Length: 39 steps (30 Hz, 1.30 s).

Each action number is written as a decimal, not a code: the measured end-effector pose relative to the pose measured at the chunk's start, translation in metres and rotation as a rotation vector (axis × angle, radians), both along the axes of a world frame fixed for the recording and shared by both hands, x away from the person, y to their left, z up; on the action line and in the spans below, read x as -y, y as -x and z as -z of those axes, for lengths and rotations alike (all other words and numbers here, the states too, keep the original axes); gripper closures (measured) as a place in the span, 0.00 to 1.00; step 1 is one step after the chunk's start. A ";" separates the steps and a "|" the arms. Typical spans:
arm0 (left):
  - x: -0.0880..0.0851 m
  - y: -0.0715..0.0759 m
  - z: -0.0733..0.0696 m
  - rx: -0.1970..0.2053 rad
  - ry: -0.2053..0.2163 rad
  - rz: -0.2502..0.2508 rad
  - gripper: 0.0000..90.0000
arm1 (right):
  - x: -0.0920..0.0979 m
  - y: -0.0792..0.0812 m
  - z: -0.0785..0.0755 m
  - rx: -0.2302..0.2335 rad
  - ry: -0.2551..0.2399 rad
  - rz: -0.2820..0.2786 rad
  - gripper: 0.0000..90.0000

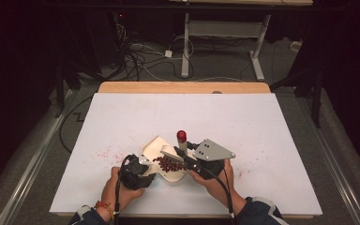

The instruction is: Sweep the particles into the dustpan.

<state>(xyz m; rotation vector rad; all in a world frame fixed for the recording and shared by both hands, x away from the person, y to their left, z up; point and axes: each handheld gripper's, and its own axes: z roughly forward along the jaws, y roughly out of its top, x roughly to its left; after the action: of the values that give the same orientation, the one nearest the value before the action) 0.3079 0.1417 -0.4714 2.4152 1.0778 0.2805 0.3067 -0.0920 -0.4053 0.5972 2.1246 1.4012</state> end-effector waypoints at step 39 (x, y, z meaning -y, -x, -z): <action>-0.002 0.000 0.000 0.003 0.005 0.009 0.71 | -0.018 -0.001 -0.001 0.033 0.012 -0.015 0.78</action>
<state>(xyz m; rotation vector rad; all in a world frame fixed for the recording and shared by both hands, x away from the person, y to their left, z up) 0.3084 0.1441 -0.4717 2.4137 1.0646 0.2773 0.3079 -0.0743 -0.4047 0.5516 2.1144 1.3955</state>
